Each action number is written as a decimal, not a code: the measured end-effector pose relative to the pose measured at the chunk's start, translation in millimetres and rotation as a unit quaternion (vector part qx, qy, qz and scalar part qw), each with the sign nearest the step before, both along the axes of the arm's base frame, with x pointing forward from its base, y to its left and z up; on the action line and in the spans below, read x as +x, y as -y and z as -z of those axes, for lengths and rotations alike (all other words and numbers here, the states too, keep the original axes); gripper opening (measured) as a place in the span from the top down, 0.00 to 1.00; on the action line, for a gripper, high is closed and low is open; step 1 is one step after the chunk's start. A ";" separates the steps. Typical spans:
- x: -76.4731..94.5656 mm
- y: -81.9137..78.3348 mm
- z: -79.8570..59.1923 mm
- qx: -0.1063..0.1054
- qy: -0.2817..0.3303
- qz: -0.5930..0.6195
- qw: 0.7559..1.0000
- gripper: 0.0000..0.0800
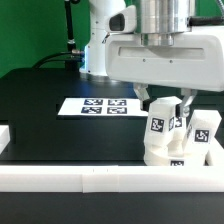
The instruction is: Assemble stool
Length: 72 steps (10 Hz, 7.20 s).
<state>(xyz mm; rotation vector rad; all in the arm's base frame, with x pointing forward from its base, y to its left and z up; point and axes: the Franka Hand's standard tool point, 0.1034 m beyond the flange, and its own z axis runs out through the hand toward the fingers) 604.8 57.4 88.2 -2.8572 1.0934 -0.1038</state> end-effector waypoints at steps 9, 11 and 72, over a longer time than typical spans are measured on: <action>1.6 2.9 0.6 0.028 0.000 0.170 0.985 0.58; 2.4 -8.9 0.0 0.054 0.007 0.299 0.953 0.58; 23.5 -9.2 -0.4 -0.068 0.000 -0.340 0.938 0.57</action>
Offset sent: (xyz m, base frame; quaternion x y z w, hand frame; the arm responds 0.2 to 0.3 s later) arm 0.0000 0.0000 0.0000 0.0000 0.0000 0.0000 1.0000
